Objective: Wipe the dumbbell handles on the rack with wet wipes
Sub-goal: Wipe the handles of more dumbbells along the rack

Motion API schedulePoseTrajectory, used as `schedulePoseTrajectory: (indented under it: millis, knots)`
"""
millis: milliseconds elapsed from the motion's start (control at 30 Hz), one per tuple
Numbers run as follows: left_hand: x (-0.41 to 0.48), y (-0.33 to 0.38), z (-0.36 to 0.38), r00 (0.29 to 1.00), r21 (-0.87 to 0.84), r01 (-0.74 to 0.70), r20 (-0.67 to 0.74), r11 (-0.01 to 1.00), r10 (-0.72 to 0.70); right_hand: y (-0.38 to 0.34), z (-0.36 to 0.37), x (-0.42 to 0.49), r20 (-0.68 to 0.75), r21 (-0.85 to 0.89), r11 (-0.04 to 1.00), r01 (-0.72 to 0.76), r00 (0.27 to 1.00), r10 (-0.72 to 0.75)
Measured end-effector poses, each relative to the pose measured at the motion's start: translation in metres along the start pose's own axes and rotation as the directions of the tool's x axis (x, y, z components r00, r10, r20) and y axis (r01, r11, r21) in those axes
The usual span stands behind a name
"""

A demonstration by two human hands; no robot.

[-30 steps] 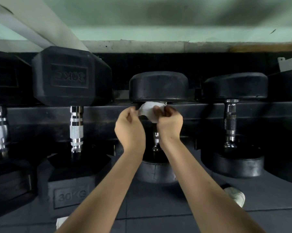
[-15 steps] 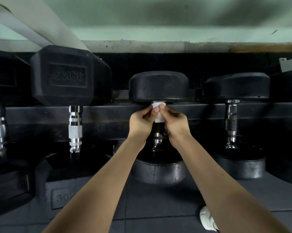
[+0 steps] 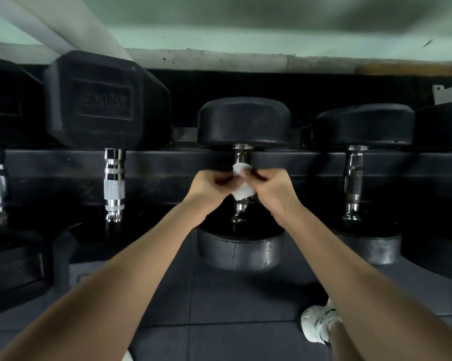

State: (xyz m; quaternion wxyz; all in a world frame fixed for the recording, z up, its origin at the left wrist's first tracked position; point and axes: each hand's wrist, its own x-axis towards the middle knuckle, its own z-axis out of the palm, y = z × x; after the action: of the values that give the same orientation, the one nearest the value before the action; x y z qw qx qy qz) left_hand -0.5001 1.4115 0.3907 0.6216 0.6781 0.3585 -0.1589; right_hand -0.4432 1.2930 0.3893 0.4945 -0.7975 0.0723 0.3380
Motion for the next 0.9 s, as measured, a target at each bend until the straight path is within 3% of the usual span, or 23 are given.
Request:
schedulePoseTrajectory:
  millis: [133, 200, 267, 367, 533, 633, 700, 767, 900]
  knots:
    - [-0.001, -0.009, -0.008, 0.995, 0.244, 0.003, 0.098, 0.970, -0.028, 0.013, -0.002, -0.012, 0.015, -0.159, 0.987, 0.021, 1.000, -0.019]
    - [-0.003, -0.013, -0.008, 0.987, 0.530, -0.006, 0.138, 0.848, -0.079, 0.016, 0.002, -0.020, 0.025, -0.306, 0.952, 0.009, 1.000, -0.001]
    - [-0.009, -0.016, -0.007, 0.977, 0.677, -0.040, 0.180, 0.735, -0.112, 0.017, 0.007, -0.029, 0.022, -0.432, 0.902, -0.010, 1.000, 0.021]
    - [-0.011, -0.011, -0.012, 0.969, 0.732, -0.072, 0.212, 0.678, -0.125, 0.012, 0.012, -0.035, -0.049, -0.498, 0.863, -0.089, 0.996, 0.074]
    - [-0.024, -0.002, -0.033, 0.934, 0.736, -0.268, 0.358, 0.622, -0.021, -0.011, 0.027, -0.068, -0.198, -0.597, 0.785, -0.162, 0.979, 0.051]
    - [-0.046, -0.003, -0.065, 0.921, 0.665, -0.353, 0.370, 0.658, 0.120, -0.020, 0.043, -0.096, -0.275, -0.438, 0.890, -0.126, 0.962, 0.001]
    - [-0.062, 0.000, -0.091, 0.922, 0.543, -0.352, 0.342, 0.763, 0.182, -0.030, 0.058, -0.115, -0.306, -0.249, 0.966, -0.064, 0.952, -0.015]
    - [-0.081, 0.006, -0.115, 0.938, 0.429, -0.295, 0.302, 0.854, 0.172, -0.042, 0.070, -0.133, -0.310, -0.006, 0.998, -0.069, 0.949, 0.064]
    - [-0.108, 0.019, -0.143, 0.979, 0.194, -0.062, 0.202, 0.979, 0.022, -0.066, 0.076, -0.153, -0.052, 0.242, 0.955, -0.170, 0.981, 0.187]
